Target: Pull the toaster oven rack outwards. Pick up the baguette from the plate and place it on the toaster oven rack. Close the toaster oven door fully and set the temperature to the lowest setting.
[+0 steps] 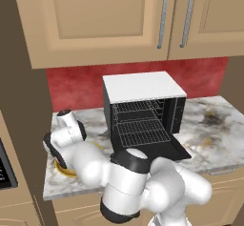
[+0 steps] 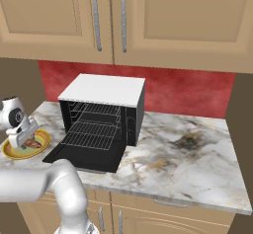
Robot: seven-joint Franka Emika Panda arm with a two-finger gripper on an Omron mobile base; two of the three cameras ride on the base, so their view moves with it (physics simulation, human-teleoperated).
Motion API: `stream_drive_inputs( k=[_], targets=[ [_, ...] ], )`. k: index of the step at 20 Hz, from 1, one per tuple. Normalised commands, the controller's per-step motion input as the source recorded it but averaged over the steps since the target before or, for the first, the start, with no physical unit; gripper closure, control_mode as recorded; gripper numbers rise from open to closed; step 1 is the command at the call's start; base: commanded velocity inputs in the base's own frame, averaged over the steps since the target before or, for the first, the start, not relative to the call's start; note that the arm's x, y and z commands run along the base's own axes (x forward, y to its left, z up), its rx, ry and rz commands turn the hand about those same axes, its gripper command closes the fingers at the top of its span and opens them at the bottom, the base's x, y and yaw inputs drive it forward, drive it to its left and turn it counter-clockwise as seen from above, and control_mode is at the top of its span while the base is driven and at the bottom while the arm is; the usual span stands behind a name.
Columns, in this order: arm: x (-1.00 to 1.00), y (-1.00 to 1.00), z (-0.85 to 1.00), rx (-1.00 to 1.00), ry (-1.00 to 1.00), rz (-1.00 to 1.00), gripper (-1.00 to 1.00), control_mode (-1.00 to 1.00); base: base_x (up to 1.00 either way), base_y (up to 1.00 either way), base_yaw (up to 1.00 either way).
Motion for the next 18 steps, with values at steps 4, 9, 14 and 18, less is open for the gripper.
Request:
stream_drive_inputs(
  k=[4,9,14,18],
  targets=[
    [0.04,0.04,-0.34,0.0,0.0,0.0,-1.0,-1.0,0.0,0.0,0.0],
    [0.0,0.1,-0.3,0.0,0.0,0.0,1.0,-1.0,0.0,0.0,0.0],
    [0.0,0.07,-0.16,0.0,0.0,0.0,1.0,-1.0,0.0,0.0,0.0],
    [-0.09,0.0,0.0,0.0,-0.1,0.0,1.0,-1.0,0.0,0.0,0.0]
  ],
)
